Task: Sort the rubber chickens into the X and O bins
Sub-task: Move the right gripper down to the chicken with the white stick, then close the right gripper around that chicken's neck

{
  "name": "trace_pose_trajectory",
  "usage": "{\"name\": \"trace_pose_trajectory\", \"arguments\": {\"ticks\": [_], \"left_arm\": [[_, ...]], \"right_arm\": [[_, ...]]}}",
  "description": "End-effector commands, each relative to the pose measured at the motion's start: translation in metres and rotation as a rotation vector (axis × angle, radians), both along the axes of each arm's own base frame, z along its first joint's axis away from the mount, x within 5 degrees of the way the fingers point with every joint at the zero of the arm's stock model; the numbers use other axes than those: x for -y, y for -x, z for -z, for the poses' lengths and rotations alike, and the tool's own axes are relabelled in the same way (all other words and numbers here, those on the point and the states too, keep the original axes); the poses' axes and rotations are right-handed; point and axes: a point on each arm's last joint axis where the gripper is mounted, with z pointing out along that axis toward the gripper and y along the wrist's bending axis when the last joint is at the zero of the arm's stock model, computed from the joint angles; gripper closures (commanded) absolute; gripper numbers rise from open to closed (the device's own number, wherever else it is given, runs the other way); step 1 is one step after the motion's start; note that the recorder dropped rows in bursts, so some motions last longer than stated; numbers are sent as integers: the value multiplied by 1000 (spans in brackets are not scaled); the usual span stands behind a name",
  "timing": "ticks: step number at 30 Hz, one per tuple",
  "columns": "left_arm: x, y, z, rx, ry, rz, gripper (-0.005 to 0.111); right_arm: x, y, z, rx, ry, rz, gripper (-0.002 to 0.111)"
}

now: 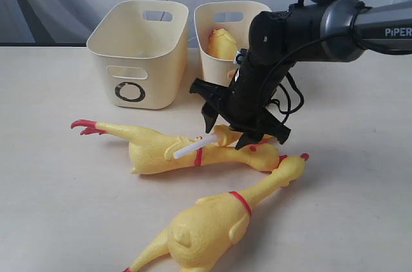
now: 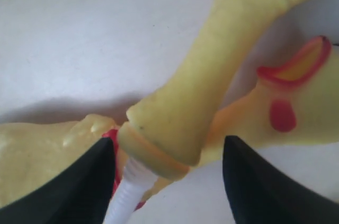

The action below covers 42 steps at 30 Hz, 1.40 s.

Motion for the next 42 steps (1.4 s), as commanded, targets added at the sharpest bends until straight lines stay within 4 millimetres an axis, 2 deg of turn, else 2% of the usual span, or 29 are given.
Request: {"name": "trace_pose_trajectory", "arguments": {"ticks": [1,12,42], "left_arm": [[0,0,0,8,-1,5,107],[0,0,0,8,-11,5,107],[0,0,0,8,-11,5,107]], "right_arm": [[1,-7,-1,44,-20,15,51],[9,-12,-1,60,5,31,51],[8,-13,-1,74,-5,36,51]]}}
